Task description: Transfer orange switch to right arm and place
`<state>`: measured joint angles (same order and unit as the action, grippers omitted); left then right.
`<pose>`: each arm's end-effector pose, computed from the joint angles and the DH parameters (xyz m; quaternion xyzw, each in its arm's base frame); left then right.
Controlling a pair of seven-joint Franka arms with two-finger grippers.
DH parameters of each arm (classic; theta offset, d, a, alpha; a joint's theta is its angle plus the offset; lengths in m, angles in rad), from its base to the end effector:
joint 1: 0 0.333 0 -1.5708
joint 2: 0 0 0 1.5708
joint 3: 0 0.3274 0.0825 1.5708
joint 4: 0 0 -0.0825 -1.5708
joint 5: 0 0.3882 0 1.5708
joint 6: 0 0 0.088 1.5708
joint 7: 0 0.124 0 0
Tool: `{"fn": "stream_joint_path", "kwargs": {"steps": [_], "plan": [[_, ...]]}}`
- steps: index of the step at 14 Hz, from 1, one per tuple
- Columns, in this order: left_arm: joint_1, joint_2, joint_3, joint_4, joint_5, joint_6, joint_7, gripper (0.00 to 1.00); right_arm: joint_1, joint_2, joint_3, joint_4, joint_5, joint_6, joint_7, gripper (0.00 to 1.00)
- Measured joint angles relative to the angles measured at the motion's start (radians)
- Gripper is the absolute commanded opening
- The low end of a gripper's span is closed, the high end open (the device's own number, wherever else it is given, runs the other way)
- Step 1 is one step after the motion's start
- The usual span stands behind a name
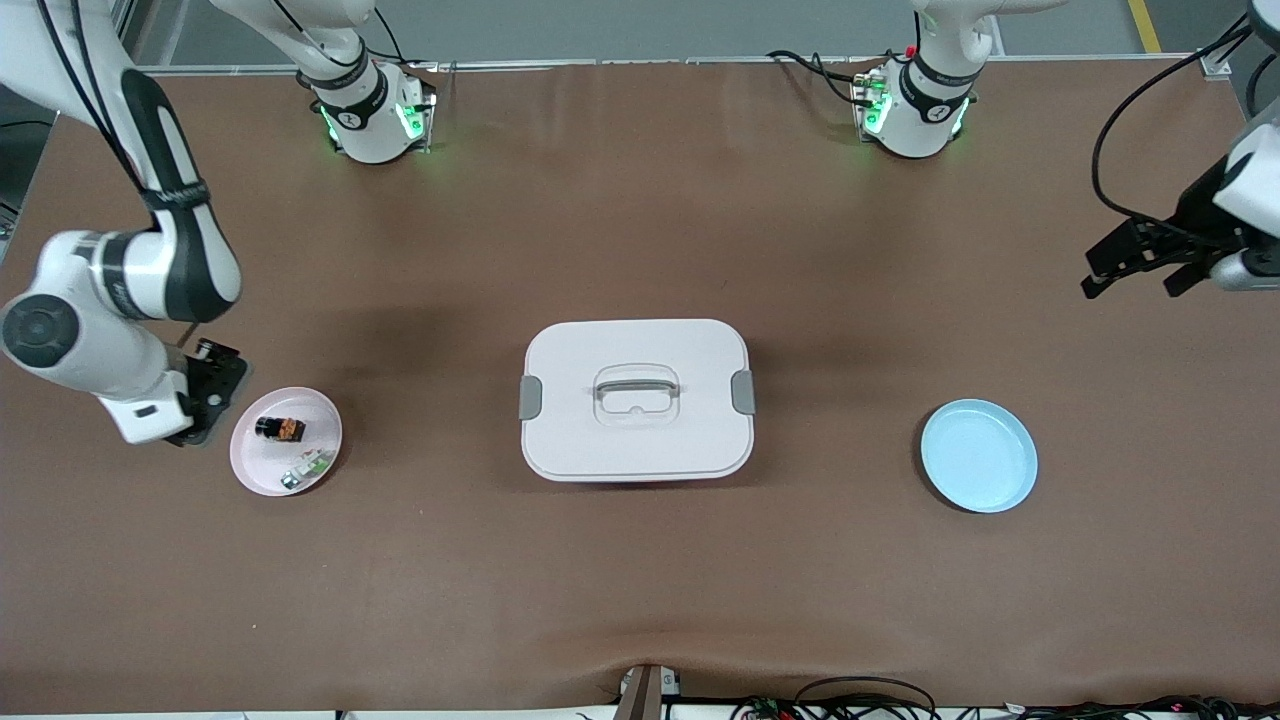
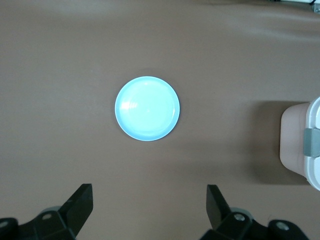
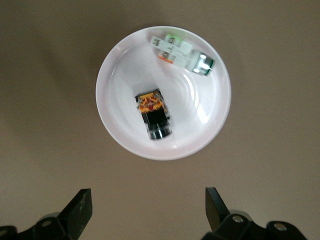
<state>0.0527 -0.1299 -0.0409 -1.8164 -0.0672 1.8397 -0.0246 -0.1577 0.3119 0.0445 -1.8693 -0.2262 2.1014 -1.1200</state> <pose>0.5405 -0.0013 0.5965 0.9963 0.0245 0.0763 0.0308 0.6174 -0.0856 0.3350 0.8413 0.5320 -0.0829 0.0493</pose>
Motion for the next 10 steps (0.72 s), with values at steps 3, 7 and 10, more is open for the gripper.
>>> {"fn": "stream_joint_path", "kwargs": {"steps": [3,7,10], "plan": [[-0.001,-0.001,-0.001,0.056,0.0,-0.077,0.0,1.0,-0.015,-0.021,-0.008,0.147,0.076,-0.195,0.032,1.0],[-0.007,0.0,-0.01,0.103,0.0,-0.22,-0.001,1.0,-0.08,-0.019,-0.017,0.274,0.141,-0.297,0.044,1.0],[-0.008,0.007,-0.011,0.111,0.0,-0.234,-0.001,1.0,-0.094,-0.017,-0.016,0.326,0.157,-0.372,0.167,1.0]]}}
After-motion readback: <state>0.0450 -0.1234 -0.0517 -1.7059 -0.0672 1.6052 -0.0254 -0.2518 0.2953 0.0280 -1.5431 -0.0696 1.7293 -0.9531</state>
